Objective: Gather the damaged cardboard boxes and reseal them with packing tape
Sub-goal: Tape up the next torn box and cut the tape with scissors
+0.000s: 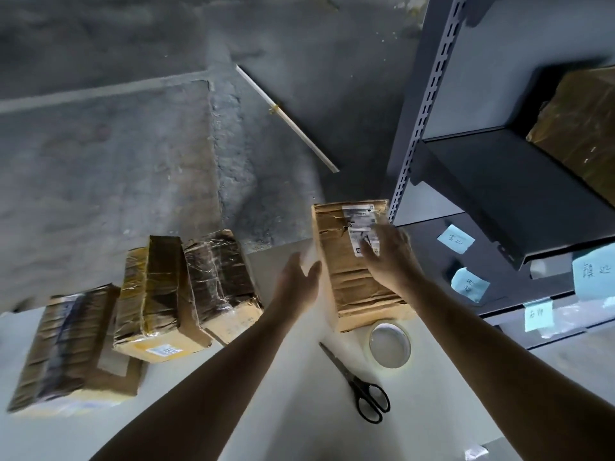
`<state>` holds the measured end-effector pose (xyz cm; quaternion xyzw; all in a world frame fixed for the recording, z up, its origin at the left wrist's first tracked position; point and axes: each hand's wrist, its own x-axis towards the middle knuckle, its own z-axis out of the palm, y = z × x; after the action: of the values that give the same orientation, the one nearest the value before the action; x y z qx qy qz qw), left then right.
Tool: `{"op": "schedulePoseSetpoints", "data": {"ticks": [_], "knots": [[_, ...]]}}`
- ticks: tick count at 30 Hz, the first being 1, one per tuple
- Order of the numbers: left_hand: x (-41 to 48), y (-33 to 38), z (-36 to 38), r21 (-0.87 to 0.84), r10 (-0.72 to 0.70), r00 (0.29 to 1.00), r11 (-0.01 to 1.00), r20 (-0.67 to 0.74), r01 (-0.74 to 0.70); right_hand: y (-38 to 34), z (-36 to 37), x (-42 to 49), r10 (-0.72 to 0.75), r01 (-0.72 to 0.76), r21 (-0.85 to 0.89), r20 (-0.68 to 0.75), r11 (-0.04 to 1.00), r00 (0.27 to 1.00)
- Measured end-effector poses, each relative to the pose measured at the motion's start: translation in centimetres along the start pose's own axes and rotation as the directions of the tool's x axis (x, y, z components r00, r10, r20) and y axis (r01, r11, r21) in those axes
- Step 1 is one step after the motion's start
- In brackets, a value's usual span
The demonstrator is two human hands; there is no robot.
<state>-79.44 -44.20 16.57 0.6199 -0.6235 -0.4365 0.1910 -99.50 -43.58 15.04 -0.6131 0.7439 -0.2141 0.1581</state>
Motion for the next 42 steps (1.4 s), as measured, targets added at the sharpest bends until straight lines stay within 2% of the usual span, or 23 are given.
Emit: {"op": "schedulePoseSetpoints", "data": {"ticks": [2,4,7,9,11,14,16,18,22,25,28,30,32,35,39,42], "knots": [[-0.8,-0.3,-2.0,-0.001,0.114,0.971,0.993,-0.212,-0.117,-3.7,-0.3,-0.1,-0.095,0.095,0.036,-0.023,0.995,0.995],[-1.6,-0.6,-4.3,0.04,0.169,0.92,0.985,-0.354,-0.166,-6.9,0.7,-0.2,-0.178,0.176,0.112,0.002,0.978,0.984],[-2.4,-2.5,-7.8,0.156,0.236,0.856,0.97,-0.459,-0.184,-11.1,2.9,-0.8,-0.27,0.256,0.194,0.048,0.947,0.962],[-2.7,-4.6,-9.5,0.212,0.216,0.831,0.97,-0.512,-0.121,-13.6,4.2,-1.6,-0.339,0.306,0.223,0.13,0.926,0.932],[-3.0,-6.6,-10.9,0.219,0.154,0.858,0.975,-0.491,-0.05,-15.6,5.8,-2.1,-0.338,0.284,0.234,0.237,0.93,0.911],[-3.2,-8.9,-12.1,0.264,0.093,0.927,0.965,-0.363,0.007,-17.6,8.1,-2.2,-0.322,0.261,0.218,0.322,0.94,0.89],[-2.7,-9.8,-12.4,0.2,-0.025,0.944,0.975,-0.329,0.096,-18.5,9.3,-2.2,-0.287,0.229,0.2,0.343,0.953,0.895],[-1.8,-10.8,-12.5,0.135,-0.079,0.953,0.983,-0.294,0.123,-19.5,10.7,-1.8,-0.222,0.168,0.178,0.351,0.969,0.91],[-0.6,-12.0,-12.2,0.062,-0.055,0.982,0.996,-0.182,0.068,-20.8,12.2,-1.7,-0.126,0.071,0.149,0.405,0.986,0.906],[-0.2,-12.6,-12.2,0.056,-0.02,0.994,0.998,-0.112,0.027,-21.0,13.3,-1.9,-0.071,0.01,0.159,0.384,0.987,0.921],[-0.2,-12.7,-12.7,-0.006,0.007,0.997,1.0,-0.077,-0.008,-19.7,14.5,-2.0,-0.052,-0.046,0.268,0.347,0.962,0.937],[-0.5,-12.3,-13.0,-0.036,0.047,0.994,0.998,-0.096,-0.051,-20.9,12.4,-3.8,-0.013,-0.104,0.337,0.327,0.936,0.945],[-1.5,-12.0,-13.0,-0.014,0.094,0.988,0.995,-0.12,-0.097,-21.8,10.6,-6.2,0.05,-0.15,0.334,0.288,0.931,0.956],[-3.5,-12.2,-12.7,0.046,0.081,0.993,0.996,-0.09,-0.077,-21.7,9.4,-9.3,0.165,-0.237,0.307,0.243,0.922,0.956],[-6.5,-13.3,-11.1,0.158,0.079,0.996,0.985,-0.042,-0.071,-21.4,8.6,-12.8,0.177,-0.244,0.341,0.217,0.908,0.96],[-8.3,-14.6,-10.4,0.124,0.085,0.996,0.989,-0.009,-0.083,-20.8,8.1,-14.8,0.176,-0.251,0.335,0.24,0.908,0.955]]}}
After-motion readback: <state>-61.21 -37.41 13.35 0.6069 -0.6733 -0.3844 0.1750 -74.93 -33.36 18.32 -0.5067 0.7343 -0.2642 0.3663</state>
